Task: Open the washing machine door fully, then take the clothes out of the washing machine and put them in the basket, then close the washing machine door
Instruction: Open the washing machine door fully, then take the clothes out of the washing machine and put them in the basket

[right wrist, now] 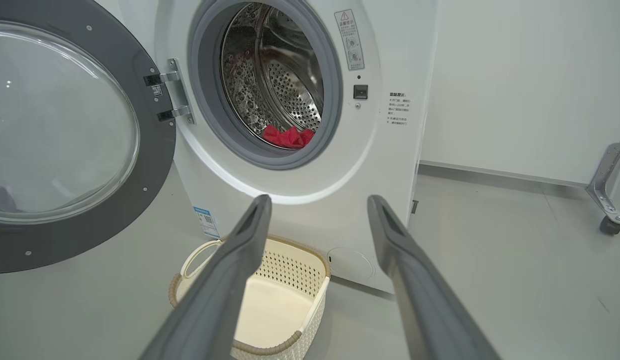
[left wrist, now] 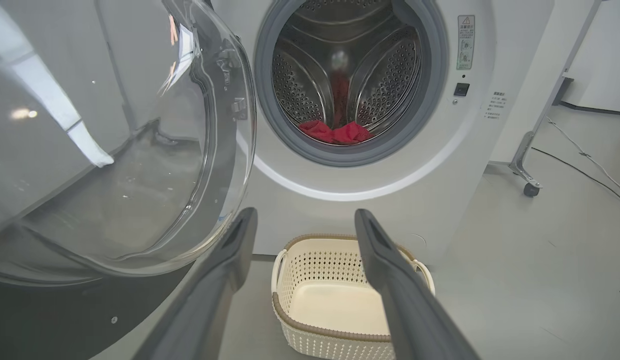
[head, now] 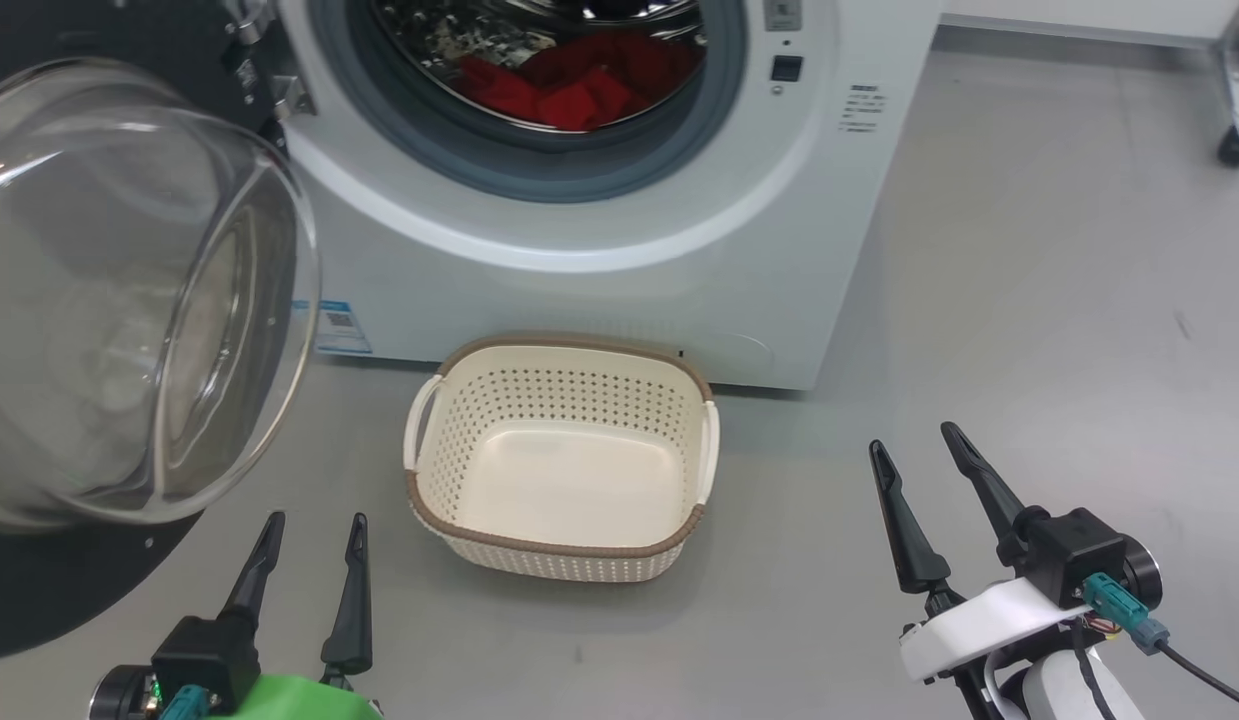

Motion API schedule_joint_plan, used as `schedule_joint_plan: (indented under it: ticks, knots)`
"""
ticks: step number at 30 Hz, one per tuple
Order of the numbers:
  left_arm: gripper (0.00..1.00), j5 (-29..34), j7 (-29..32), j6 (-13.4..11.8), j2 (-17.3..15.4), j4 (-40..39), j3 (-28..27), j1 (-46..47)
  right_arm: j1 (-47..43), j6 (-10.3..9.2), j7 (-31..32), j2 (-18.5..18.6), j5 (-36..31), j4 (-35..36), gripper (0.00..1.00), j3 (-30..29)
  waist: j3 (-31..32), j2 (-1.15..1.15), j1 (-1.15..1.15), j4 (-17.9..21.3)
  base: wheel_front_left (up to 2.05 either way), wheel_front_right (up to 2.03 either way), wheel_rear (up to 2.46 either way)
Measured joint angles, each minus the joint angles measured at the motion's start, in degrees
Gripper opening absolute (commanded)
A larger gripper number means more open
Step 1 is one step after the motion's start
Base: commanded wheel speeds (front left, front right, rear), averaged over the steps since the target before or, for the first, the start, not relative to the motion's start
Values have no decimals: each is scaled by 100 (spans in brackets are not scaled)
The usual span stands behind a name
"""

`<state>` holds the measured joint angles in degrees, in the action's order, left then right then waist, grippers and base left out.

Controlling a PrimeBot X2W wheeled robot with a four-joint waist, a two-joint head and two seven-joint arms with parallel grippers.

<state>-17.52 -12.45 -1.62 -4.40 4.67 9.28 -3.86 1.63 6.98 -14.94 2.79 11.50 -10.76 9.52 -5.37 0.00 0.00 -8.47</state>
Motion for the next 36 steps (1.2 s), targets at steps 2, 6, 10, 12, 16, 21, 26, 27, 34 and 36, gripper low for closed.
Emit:
schedule_joint_plan:
  ticks: [2,6,10,12,16,21,26,27,34,36]
  knots:
    - [100,1,12,0,-18,-12,-2,-1,-11,0,0,-1,1,15,100,3,18,0,0,123,0,0,0]
    - [100,5,55,18,-32,-69,-3,-4,-81,-1,0,-2,1,47,100,12,49,0,0,366,0,0,0]
    - [100,15,80,18,-51,-134,-8,-12,-125,-1,0,-5,1,49,100,33,71,0,0,543,0,0,0]
    - [100,48,81,16,-62,-148,-24,-18,-126,-5,0,-11,9,70,100,36,85,0,0,653,0,0,0]
    - [100,59,130,5,-73,-174,-32,-25,-197,-9,0,-16,69,120,100,36,111,0,0,895,0,0,0]
    - [100,105,181,-14,-70,-189,2,-26,-294,-65,0,-22,163,169,100,-8,136,0,0,1028,0,0,0]
    - [100,105,200,-18,-69,-204,4,-27,-319,-67,0,-23,188,210,100,-9,139,0,0,1055,0,0,0]
    - [100,105,227,-19,-69,-210,5,-28,-319,-69,0,-23,203,219,100,-10,139,0,0,1055,0,0,0]
    - [100,105,232,-36,-69,-256,13,-40,-321,-116,0,-24,224,250,100,12,151,0,0,1025,0,0,0]
    - [100,105,232,-63,-69,-275,11,-66,-321,-116,0,-25,234,258,100,25,155,0,0,1023,0,0,0]
